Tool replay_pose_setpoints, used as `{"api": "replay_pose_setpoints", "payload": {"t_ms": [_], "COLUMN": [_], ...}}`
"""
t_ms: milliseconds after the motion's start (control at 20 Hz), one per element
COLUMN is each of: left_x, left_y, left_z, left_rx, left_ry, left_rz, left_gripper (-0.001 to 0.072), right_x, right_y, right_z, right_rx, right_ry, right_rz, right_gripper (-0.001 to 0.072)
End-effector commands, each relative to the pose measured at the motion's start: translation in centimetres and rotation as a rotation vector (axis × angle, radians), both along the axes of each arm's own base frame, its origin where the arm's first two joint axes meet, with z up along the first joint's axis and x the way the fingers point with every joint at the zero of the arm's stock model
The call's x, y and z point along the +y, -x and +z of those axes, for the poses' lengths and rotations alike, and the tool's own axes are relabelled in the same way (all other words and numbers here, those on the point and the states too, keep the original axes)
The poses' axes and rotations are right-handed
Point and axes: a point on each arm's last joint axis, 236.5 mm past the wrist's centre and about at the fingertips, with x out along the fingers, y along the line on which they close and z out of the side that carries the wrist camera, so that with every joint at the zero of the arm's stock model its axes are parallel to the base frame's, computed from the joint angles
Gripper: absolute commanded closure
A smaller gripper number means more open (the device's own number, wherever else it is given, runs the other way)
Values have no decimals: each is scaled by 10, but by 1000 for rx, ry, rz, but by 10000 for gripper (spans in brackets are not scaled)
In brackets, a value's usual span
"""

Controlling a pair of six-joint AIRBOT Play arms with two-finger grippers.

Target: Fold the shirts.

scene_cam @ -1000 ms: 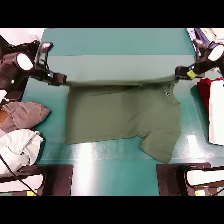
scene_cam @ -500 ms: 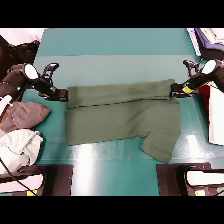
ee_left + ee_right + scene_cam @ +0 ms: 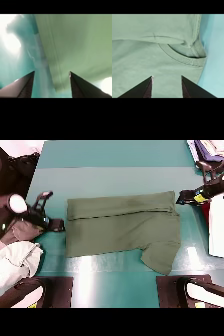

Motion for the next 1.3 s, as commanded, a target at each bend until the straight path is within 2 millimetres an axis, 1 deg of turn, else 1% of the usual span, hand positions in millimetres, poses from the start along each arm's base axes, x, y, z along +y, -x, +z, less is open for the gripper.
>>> {"api": "replay_pose_setpoints", "payload": {"t_ms": [0,100,250,350,500,550,600,650,750,800,850,950,1000,1100,1200,1250], "left_x": [-17,-26,-24,-25,-33,-33,-36,-41,-43,-42,-42,-43,-44,-45,-45,-46], "left_y": [56,71,84,87,87,87,86,84,81,80,81,81,80,73,64,60], "left_z": [-30,-45,-62,-67,-67,-68,-68,-66,-65,-65,-65,-61,-58,-50,-43,-39], "left_rx": [99,143,174,178,178,179,173,163,154,150,151,151,149,128,97,83], "left_ry": [87,132,125,128,165,164,178,203,214,211,211,213,216,218,220,221], "left_rz": [37,39,57,65,77,73,53,53,59,59,58,33,20,4,-6,-8], "left_gripper": [206,206,206,207,210,378,483,483,671,686,686,686,686,686,686,686], "right_x": [2,3,3,3,3,3,3,4,4,3,5,4,0,-10,-3,-1], "right_y": [3,7,10,10,10,11,12,15,23,30,43,74,94,142,183,201], "right_z": [21,19,19,19,19,18,18,17,15,12,7,-12,-26,-55,-81,-92], "right_rx": [-58,-40,-29,-29,-29,-26,-19,-9,28,59,106,192,240,356,441,482], "right_ry": [0,-3,-3,-3,-3,-3,-4,-5,-7,-1,-4,4,22,68,24,3], "right_rz": [2,5,7,8,8,8,10,12,20,24,32,36,32,-5,-22,-40], "right_gripper": [293,293,293,293,293,293,293,293,293,293,293,293,293,293,291,208]}}
